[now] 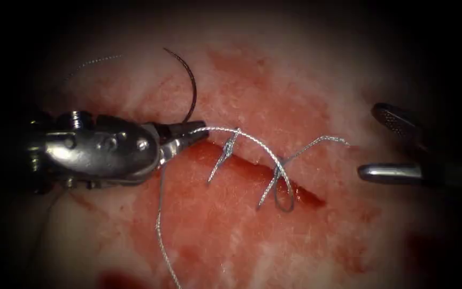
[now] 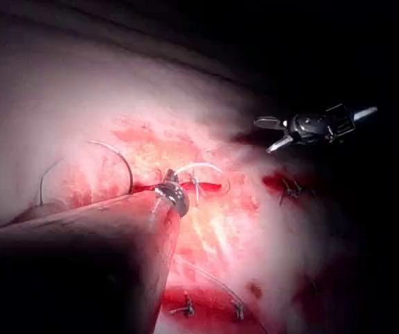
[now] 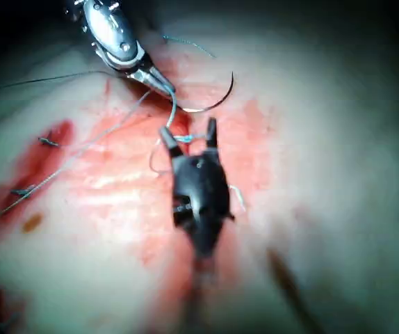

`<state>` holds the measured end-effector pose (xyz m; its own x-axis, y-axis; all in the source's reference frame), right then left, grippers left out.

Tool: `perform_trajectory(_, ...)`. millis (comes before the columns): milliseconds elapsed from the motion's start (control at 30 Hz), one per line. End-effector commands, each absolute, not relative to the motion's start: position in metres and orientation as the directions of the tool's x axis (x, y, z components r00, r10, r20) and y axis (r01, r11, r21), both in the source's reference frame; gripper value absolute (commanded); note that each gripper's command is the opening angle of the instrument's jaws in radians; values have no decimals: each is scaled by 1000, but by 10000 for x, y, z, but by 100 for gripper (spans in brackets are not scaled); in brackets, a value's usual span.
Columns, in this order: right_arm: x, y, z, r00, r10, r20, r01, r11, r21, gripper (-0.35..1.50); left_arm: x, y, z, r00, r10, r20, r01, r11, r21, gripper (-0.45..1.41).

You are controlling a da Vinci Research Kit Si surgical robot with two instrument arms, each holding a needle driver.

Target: Wound Closure

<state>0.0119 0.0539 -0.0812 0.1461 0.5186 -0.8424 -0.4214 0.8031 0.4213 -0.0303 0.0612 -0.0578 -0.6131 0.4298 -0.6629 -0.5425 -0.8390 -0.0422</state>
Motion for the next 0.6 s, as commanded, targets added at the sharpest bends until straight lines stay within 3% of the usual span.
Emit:
perform_trajectory(33,128,541,-797,160,494,-855,-421,817,394,-35,-311,606,-573,-608,430,-667,-540,-840,-50,-35)
perform_trajectory(300,170,517,-718,255,447,-858,-424,849,316,-35,-352,622,-567,-584,426,-691,-532,-844,-70,-35)
perform_trajectory(600,208,488,-706,253,457,-853,-395,853,340,-35,-395,638,-542,-558,427,-712,-525,-846,-96,-35)
